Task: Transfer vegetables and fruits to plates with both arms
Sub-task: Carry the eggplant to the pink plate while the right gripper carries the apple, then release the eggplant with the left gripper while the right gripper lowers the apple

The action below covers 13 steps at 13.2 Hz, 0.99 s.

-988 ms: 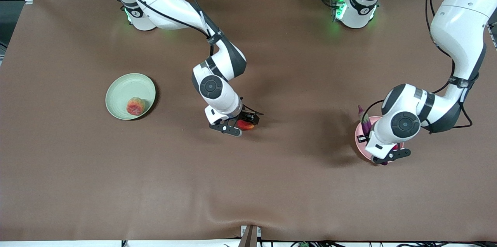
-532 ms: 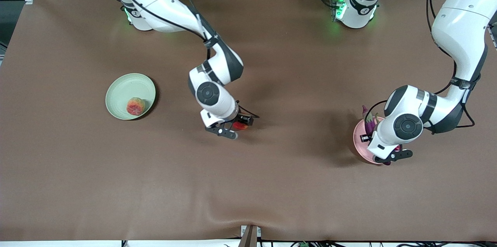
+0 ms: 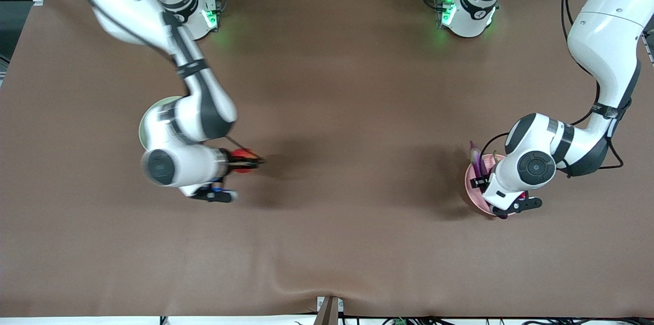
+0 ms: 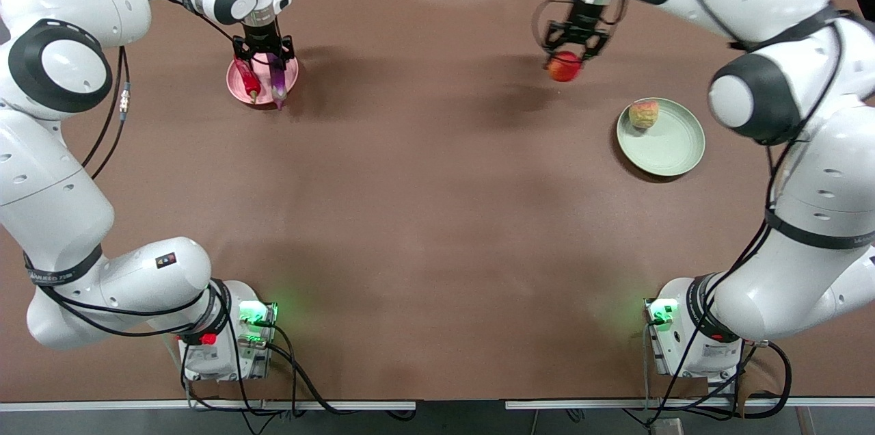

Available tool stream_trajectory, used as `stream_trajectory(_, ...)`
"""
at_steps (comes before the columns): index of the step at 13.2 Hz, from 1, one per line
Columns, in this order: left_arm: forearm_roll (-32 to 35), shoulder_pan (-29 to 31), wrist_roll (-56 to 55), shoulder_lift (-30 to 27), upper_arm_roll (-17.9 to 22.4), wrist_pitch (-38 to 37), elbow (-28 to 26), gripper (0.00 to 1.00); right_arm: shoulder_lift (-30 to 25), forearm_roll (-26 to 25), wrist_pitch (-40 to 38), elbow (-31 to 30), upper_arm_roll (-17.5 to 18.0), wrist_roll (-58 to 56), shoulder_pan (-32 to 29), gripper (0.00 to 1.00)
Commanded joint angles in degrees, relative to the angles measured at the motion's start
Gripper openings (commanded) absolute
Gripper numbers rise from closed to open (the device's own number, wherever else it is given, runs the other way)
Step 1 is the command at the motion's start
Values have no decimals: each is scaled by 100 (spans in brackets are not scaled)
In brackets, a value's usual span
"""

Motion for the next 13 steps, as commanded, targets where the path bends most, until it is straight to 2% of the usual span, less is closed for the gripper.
stream_trajectory(1, 62, 8, 22, -356, -79, -248, 0, 100, -946, 4, 70, -1423, 120, -1138, -637, 0)
stream_trajectory(3, 27, 52, 40, -400, -89, -248, 9, 100, -1272, -40, 35, -1916, 120, -1533, -1014, 0)
stream_trajectory(6, 0, 52, 40, -619, -106, -248, 87, 100, -1405, -75, -746, -1936, 94, -2764, -1815, 0)
stream_trajectory(8, -43, 70, 162, -917, -211, -292, 158, 100, -1502, -451, -905, -1954, -195, -3151, -1878, 0)
stream_trajectory(10, -629, 122, 486, -1382, -212, -397, 211, 100, -1493, -514, -862, -2120, -407, -3478, -1887, 0)
stream_trajectory(13, -1570, 254, 1049, -2007, -212, -801, 509, 100, -1441, -506, -354, -2577, -416, -3470, -1834, 0)
